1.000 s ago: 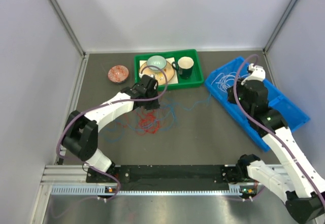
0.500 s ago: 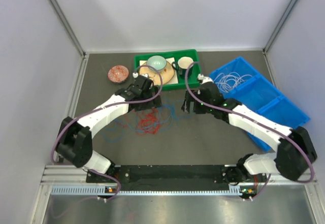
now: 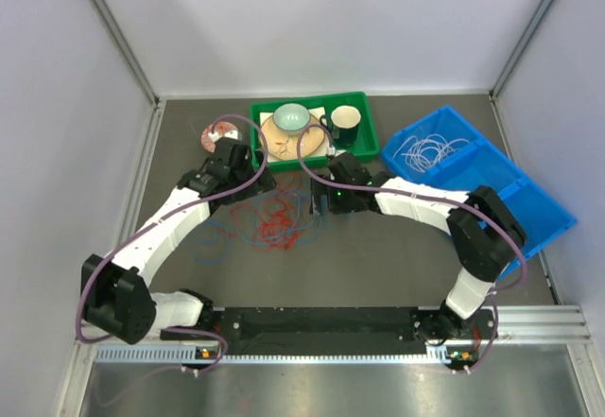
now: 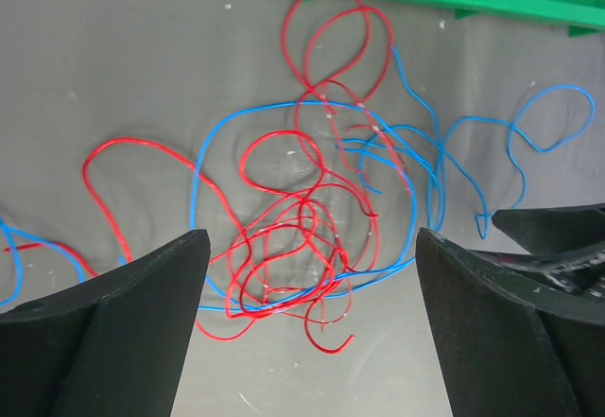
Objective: Untangle the cables
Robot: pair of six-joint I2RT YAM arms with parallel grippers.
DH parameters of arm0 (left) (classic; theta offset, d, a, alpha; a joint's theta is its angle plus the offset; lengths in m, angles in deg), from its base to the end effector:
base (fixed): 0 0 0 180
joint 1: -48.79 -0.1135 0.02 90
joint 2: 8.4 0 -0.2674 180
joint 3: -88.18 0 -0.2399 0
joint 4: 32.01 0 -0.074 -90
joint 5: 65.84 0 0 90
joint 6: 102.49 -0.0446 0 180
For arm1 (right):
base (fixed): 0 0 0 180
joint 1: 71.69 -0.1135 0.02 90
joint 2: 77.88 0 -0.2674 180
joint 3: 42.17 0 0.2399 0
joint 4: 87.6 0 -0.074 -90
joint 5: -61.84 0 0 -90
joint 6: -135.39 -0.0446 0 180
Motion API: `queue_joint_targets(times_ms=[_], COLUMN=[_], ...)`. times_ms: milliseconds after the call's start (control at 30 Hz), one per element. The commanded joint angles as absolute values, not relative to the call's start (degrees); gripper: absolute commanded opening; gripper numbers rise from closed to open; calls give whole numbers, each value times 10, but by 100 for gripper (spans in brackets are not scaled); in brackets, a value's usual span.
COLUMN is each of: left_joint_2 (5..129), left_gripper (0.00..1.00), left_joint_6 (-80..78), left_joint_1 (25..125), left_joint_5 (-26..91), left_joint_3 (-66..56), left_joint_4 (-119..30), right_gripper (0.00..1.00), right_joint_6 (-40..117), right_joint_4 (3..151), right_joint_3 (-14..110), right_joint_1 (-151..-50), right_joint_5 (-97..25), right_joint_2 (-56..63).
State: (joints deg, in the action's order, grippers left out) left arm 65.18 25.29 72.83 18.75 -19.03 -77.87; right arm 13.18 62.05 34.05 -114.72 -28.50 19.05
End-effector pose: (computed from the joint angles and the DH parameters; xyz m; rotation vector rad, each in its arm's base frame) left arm 0.2442 -0.1043 0.2806 -0.3342 2.3944 -0.3955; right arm 0.2565 0.2398 0.2019 -0.2432 2.5392 0.5565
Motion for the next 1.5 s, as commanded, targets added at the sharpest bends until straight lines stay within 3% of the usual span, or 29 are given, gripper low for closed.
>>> queue_joint_targets(times_ms=[0,100,300,333,367,400,600,733,900,1067,1100,1167,1467], left_joint_2=[637,639,634,634,634,636,667,705,758,779,782,785,743], left_gripper=[94,94,94,94,94,94,92,83,51,27,14,0,0], left_joint_6=[250,252,251,251,249,245,226,229,264,282,284,287,273], left_joint_1=[722,721,719,719,719,719,745,804,821,822,822,822,804], left_joint_5=[193,198,202,202,204,217,300,303,314,287,285,275,223], left_joint_3=[-203,-206,-218,-219,-223,-225,-234,-217,-220,-224,-223,-218,-210], left_joint_4=[-773,-772,-769,-768,-766,-762,-718,-696,-649,-628,-629,-636,-679], right_gripper=[90,81,29,14,4,0,0,0,0,0,0,0,0], right_joint_6=[152,153,159,159,159,159,153,142,116,99,98,96,89], right_joint_4=[640,638,638,638,638,637,638,641,661,678,678,678,678], right_joint_3=[393,411,432,434,433,432,405,394,363,336,329,322,244], right_joint_1=[-1167,-1167,-1167,-1167,-1167,-1167,-1167,-1166,-1162,-1159,-1159,-1158,-1093], right_joint_5=[-263,-258,-241,-244,-244,-243,-228,-230,-255,-267,-267,-265,-242], right_joint_2=[222,255,275,274,270,259,199,184,169,149,146,136,27])
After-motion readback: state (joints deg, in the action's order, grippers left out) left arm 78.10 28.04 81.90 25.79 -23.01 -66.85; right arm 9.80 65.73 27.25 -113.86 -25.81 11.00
